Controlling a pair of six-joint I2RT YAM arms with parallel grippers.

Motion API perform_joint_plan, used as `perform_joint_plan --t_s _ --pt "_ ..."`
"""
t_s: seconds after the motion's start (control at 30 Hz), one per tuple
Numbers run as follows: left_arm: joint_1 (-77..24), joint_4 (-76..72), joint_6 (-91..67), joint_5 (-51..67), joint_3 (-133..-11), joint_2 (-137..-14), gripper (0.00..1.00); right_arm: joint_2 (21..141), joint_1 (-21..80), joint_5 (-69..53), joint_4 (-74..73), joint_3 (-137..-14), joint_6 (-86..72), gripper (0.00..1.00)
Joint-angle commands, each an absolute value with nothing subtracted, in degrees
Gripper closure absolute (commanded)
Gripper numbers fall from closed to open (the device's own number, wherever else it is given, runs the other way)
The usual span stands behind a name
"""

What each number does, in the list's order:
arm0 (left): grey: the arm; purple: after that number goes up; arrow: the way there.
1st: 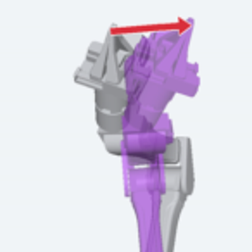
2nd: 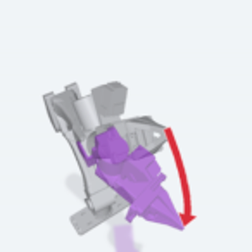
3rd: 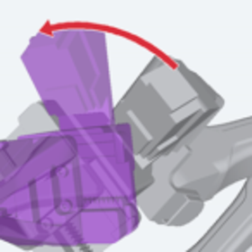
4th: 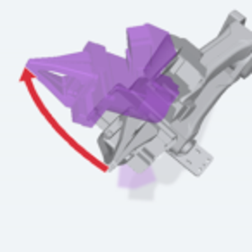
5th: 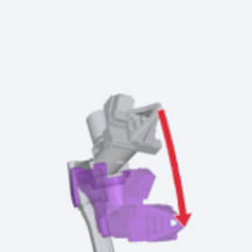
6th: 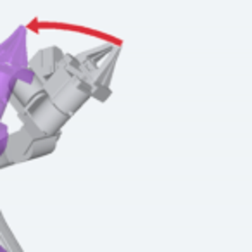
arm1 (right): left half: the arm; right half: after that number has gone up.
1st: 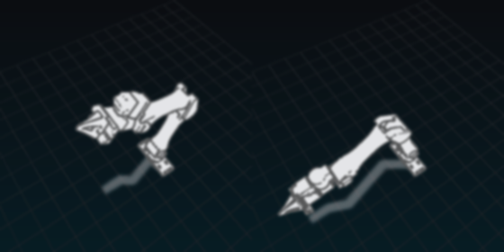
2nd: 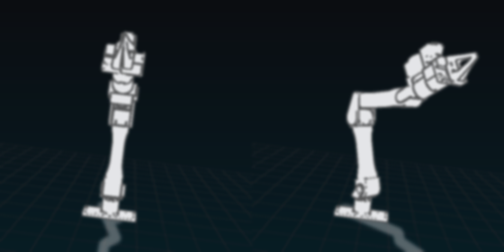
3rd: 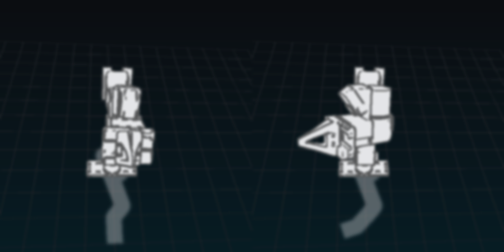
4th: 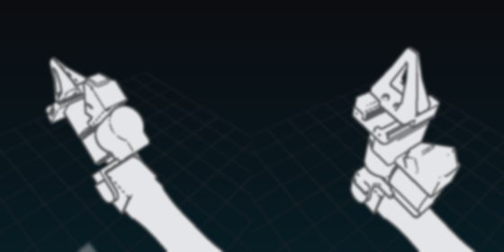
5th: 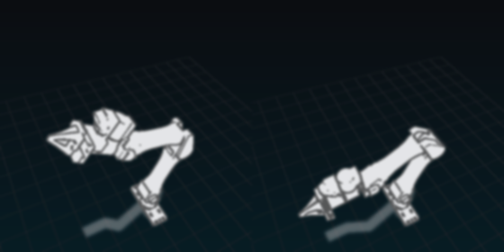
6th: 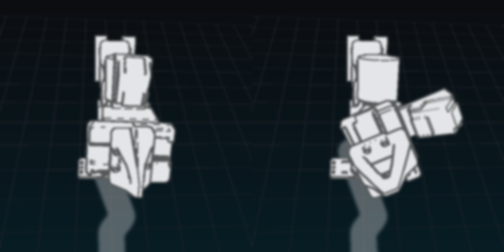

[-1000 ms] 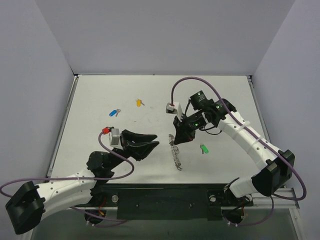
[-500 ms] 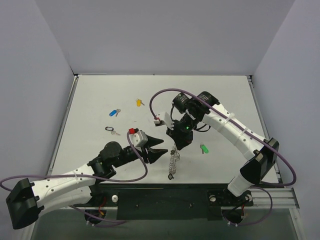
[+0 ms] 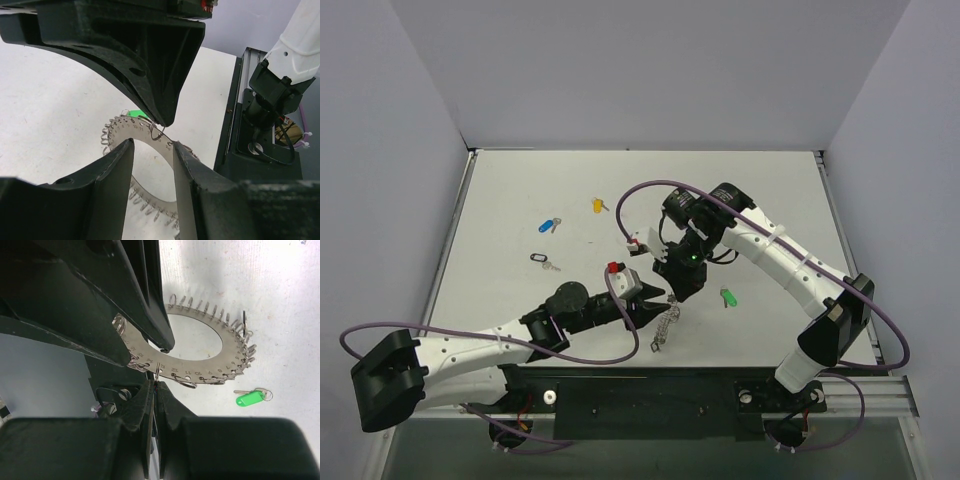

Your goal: Put the keys on the keyring

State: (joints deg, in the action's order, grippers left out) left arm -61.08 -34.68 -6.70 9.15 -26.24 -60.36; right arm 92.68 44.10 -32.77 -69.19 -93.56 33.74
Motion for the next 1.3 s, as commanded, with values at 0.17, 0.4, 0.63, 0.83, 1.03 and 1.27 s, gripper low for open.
perform_joint_plan --t_s 0.17,0.4,0.63,0.83,1.03,1.27 --pt "-61.52 -42.45 -5.89 9.67 -29.44 -63.37 0.57 92.46 44.47 -34.63 -72.86 -95.62 34.98 1.00" --pt "-61.52 -43.15 -5.80 10.72 -30.23 -65.21 0.64 92.20 44.47 -35.68 -72.95 -95.62 35.42 1.00" --pt "-61.52 -43.16 -5.62 12.65 -30.67 -66.27 0.71 92.02 44.47 -36.03 -73.12 -95.54 35.60 1.00" --pt "-61.44 -42.80 -5.36 14.24 -30.94 -66.62 0.80 91.85 44.38 -36.21 -73.21 -95.54 35.68 1.00" --pt "-61.44 -41.22 -5.10 15.56 -31.46 -67.23 1.00 91.76 44.47 -36.56 -73.30 -95.54 35.86 1.00" --pt "-61.35 -40.16 -8.34 12.58 -31.20 -66.27 1.00 90.79 44.38 -38.40 -73.65 -95.27 37.09 1.00"
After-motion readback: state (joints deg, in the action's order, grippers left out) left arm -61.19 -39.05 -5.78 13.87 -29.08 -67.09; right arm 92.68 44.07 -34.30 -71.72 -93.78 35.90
